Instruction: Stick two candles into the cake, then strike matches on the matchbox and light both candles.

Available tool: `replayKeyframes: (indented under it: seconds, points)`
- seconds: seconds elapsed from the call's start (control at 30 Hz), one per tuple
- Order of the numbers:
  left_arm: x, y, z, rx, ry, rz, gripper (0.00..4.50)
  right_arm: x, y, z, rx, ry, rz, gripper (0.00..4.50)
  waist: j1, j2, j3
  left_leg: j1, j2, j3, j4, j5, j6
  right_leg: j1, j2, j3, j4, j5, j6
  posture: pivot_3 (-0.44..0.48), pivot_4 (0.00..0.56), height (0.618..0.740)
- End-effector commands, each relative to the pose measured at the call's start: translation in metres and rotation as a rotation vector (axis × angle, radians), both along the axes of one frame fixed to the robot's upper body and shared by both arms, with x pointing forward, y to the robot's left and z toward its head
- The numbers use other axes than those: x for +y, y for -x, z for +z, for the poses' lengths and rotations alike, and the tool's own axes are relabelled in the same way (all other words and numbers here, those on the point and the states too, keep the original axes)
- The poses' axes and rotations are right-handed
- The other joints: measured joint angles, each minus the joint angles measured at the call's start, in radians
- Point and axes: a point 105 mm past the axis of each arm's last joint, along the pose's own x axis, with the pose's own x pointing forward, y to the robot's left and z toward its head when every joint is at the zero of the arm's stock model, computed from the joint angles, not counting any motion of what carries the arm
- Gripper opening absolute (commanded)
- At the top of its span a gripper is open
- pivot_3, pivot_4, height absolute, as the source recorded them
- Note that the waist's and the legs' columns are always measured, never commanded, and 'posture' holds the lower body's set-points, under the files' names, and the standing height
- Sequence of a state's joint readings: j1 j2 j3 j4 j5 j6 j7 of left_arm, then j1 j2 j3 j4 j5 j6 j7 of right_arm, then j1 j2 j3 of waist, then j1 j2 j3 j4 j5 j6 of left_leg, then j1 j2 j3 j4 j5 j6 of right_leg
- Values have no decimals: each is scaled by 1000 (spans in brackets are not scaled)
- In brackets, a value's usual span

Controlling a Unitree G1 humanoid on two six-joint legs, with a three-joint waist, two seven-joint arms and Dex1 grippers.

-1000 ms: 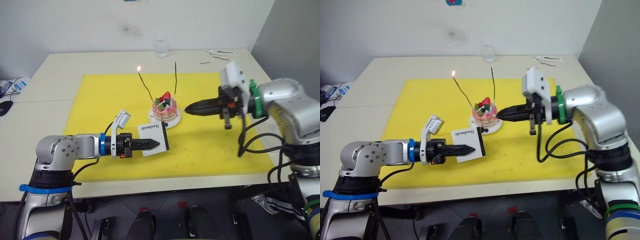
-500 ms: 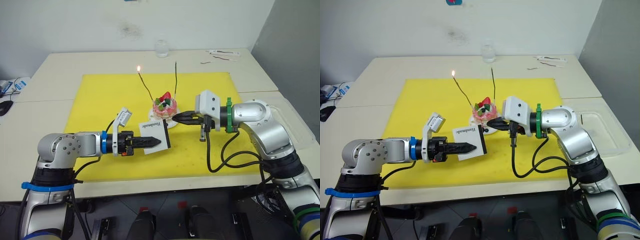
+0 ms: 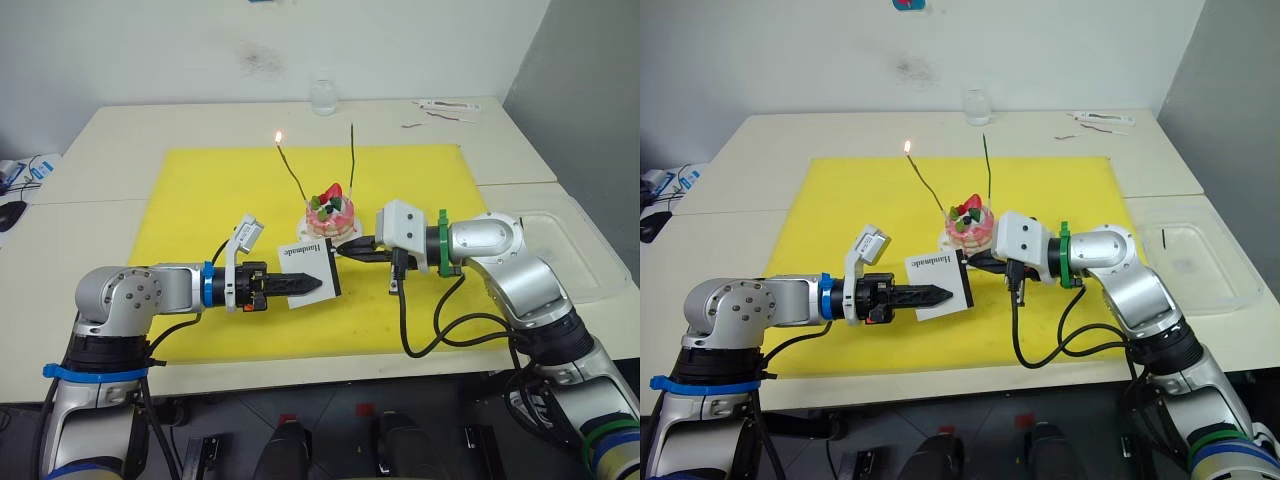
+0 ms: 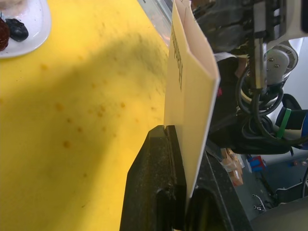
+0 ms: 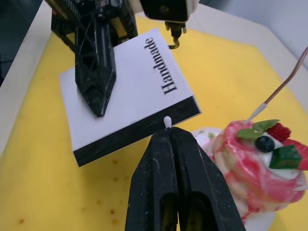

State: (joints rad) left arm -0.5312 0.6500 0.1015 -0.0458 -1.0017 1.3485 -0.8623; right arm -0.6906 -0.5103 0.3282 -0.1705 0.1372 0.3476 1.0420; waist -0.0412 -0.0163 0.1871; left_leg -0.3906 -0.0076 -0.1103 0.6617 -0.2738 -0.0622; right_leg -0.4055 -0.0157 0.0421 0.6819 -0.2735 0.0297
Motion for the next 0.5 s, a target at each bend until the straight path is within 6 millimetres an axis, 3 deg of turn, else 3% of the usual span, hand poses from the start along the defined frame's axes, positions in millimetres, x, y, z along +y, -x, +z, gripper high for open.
replayKeyframes:
  seconds: [0.03,0.23,0.3,0.33,0.4,0.47,0.5]
  points:
    - [-1,1,9,-44,11,-10,0,6,5,4,-30,-2,38,27,0,0,0,0,0,0,0,0,0,0,0,0,0,0,0,0,150,740]
    - [0,1,10,-46,10,-8,0,8,5,1,-26,5,49,27,0,0,0,0,0,0,0,0,0,0,0,0,0,0,0,0,150,740]
    - [0,1,10,-46,10,-8,0,5,15,-8,1,75,105,27,0,0,0,0,0,0,0,0,0,0,0,0,0,0,0,0,150,740]
    - [0,1,9,-46,11,-8,0,-5,28,-20,55,181,172,27,1,0,0,0,0,0,0,0,0,0,0,0,0,0,0,0,150,740]
    - [0,1,10,-48,11,-8,0,-47,62,-35,217,438,323,27,9,0,0,0,0,0,0,0,0,0,0,0,-1,0,0,0,150,740]
    - [0,1,10,-49,12,-6,0,-66,68,-20,299,483,326,27,16,1,2,-2,-3,-2,0,-2,3,0,0,-2,-2,0,0,0,150,740]
    - [0,1,10,-49,12,-5,0,-64,61,-2,301,412,285,27,13,1,1,-2,-4,-2,0,-2,4,0,-1,-1,-2,-1,1,0,150,740]
